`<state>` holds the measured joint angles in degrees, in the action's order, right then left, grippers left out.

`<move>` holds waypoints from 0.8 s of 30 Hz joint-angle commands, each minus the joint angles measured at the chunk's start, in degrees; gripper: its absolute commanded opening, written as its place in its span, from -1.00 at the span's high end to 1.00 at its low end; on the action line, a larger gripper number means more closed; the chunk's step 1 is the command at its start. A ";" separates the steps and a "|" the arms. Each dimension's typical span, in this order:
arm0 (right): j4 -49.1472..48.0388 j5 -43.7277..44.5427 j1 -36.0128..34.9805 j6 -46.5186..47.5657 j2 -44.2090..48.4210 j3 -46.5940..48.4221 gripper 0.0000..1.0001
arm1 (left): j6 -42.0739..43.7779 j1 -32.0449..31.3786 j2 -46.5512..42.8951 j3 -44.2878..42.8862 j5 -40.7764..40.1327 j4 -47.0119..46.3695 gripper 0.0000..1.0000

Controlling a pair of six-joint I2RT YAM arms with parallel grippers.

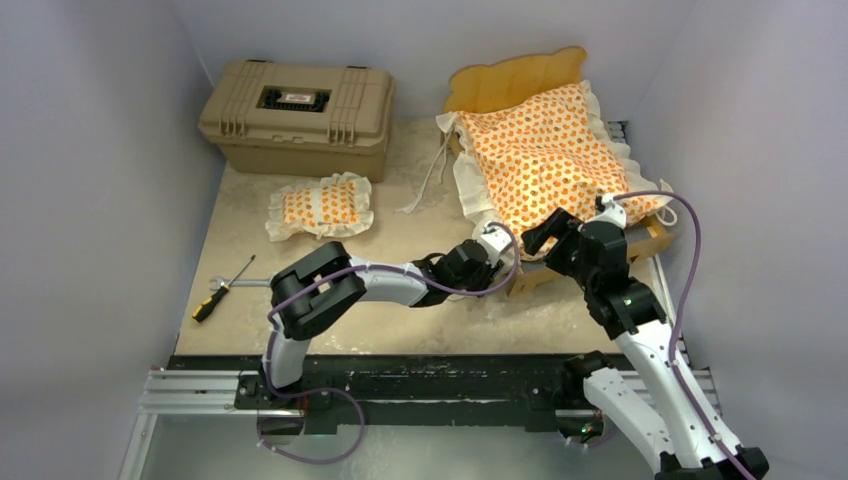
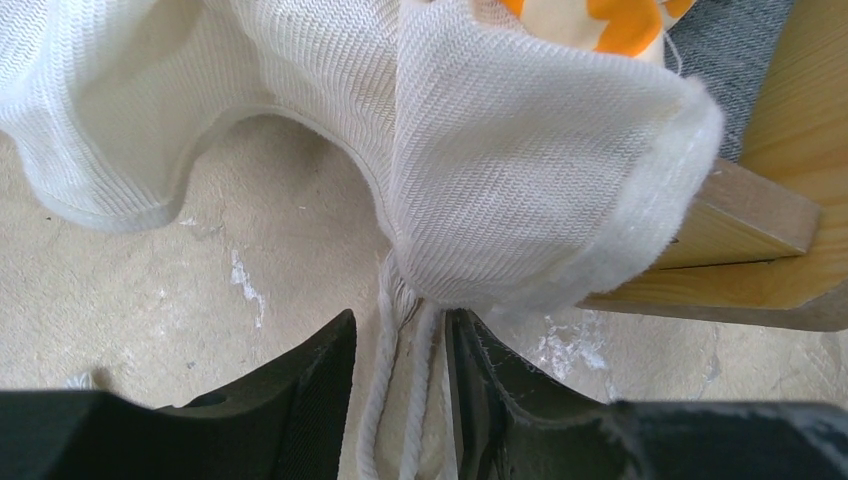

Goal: Set up the pet bed
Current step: Tie the ropes to the bed frame.

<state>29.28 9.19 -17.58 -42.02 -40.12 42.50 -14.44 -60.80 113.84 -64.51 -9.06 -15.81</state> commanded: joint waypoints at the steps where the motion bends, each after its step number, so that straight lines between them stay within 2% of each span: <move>1: -1.90 -1.09 0.07 0.27 0.24 -0.31 -0.72 | -0.70 0.22 1.35 -0.45 -0.95 -1.03 0.26; 5: -2.16 -1.64 0.09 0.52 0.24 -0.38 -0.72 | -0.45 0.39 1.80 -0.45 -0.44 -0.60 0.29; 12: -3.46 -5.05 0.09 2.33 -0.23 -0.68 -0.71 | -0.60 2.54 0.98 1.45 5.56 -2.88 0.49; 15: -3.79 -6.34 0.09 3.00 -1.08 -0.91 -0.71 | -0.45 4.05 0.38 1.86 11.07 -3.37 0.65; 17: -4.12 -7.23 0.09 3.29 -1.39 -0.91 -0.71 | -1.43 5.29 0.51 1.71 14.18 -3.50 0.97; 24: -5.18 -9.09 0.09 4.09 -1.87 -1.28 -0.71 | -2.17 6.44 0.59 1.93 18.27 -4.70 0.98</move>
<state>27.03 1.89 -17.58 -39.64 -42.02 41.63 -15.66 -54.39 115.22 -63.72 4.97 -17.78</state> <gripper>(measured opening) 0.856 0.015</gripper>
